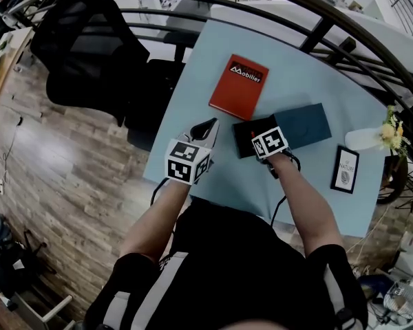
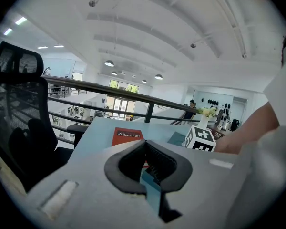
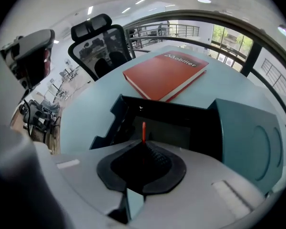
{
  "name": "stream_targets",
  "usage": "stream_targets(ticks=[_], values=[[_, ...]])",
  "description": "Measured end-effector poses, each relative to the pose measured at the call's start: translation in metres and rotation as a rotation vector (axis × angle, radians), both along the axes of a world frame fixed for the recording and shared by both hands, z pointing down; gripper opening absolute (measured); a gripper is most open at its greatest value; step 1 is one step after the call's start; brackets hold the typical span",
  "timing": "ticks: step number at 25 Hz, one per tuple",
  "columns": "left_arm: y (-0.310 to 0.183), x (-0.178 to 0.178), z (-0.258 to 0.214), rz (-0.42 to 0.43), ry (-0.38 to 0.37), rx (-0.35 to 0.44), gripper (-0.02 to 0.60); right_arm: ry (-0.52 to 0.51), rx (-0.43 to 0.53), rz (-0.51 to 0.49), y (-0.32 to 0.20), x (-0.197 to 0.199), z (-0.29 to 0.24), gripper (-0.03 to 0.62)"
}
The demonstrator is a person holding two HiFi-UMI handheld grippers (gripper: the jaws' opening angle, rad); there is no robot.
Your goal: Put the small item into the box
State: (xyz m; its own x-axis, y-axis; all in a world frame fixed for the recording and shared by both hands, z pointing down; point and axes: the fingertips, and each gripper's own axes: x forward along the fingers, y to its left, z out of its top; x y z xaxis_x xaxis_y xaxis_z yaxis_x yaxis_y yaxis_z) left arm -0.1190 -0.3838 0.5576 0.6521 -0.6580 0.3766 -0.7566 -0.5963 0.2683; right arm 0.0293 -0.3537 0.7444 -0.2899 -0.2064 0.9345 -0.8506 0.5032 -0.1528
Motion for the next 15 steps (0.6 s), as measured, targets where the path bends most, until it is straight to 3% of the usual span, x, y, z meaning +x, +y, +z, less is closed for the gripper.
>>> stream_targets(ticks=[7,15], values=[[0.005,-0.001,0.001,0.003,0.003,-0.009,0.003,0.041,-0.039,-0.025,0.003,0.000,0.006,0.017],[0.006,-0.004,-0.005,0.010,-0.009,-0.005,0.003,-0.078,0.034,0.117,-0.008,0.017,-0.016,0.023]])
